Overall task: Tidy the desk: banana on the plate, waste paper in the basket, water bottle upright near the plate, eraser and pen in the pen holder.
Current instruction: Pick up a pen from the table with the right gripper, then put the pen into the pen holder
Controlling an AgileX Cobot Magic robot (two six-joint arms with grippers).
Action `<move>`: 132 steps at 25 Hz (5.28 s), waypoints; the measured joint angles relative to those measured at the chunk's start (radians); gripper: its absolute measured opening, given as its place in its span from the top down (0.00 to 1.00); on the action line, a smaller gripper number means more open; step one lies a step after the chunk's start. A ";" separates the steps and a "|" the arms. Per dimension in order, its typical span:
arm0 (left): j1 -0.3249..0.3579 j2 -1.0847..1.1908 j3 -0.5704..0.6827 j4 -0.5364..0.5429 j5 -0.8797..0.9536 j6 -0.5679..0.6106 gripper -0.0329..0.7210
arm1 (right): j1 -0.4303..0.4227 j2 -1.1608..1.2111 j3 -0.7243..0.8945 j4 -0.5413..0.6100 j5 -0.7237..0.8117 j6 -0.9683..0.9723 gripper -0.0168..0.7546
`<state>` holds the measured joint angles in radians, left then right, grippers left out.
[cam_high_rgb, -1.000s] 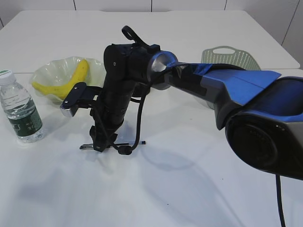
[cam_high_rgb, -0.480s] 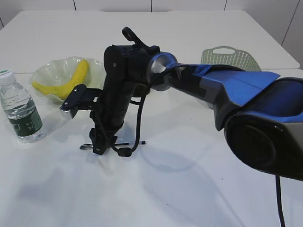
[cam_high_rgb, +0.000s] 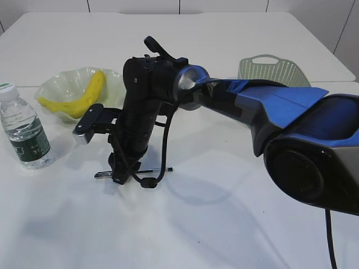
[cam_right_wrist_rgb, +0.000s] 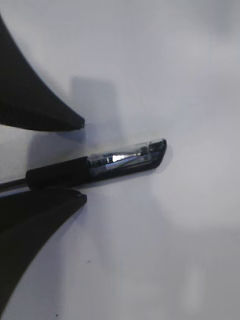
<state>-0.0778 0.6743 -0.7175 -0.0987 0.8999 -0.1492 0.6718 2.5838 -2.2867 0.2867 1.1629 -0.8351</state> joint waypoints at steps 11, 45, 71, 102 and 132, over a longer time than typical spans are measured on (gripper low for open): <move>0.000 0.000 0.000 0.000 0.000 0.000 0.63 | 0.000 0.000 -0.008 -0.044 0.022 0.000 0.92; 0.000 0.000 0.000 0.011 0.035 0.000 0.63 | -0.086 -0.050 -0.248 0.054 0.077 0.284 0.92; 0.000 0.000 0.000 0.013 0.069 0.000 0.63 | -0.366 -0.239 -0.244 0.062 0.087 0.428 0.92; 0.000 0.000 0.000 0.013 0.072 0.000 0.63 | -0.365 -0.041 -0.242 0.561 -0.526 0.044 0.92; 0.000 0.000 0.000 0.079 -0.031 0.000 0.63 | -0.365 0.082 -0.242 0.747 -0.714 -0.096 0.86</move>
<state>-0.0778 0.6743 -0.7175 -0.0196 0.8685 -0.1492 0.3070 2.6655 -2.5290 1.0341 0.4484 -0.9310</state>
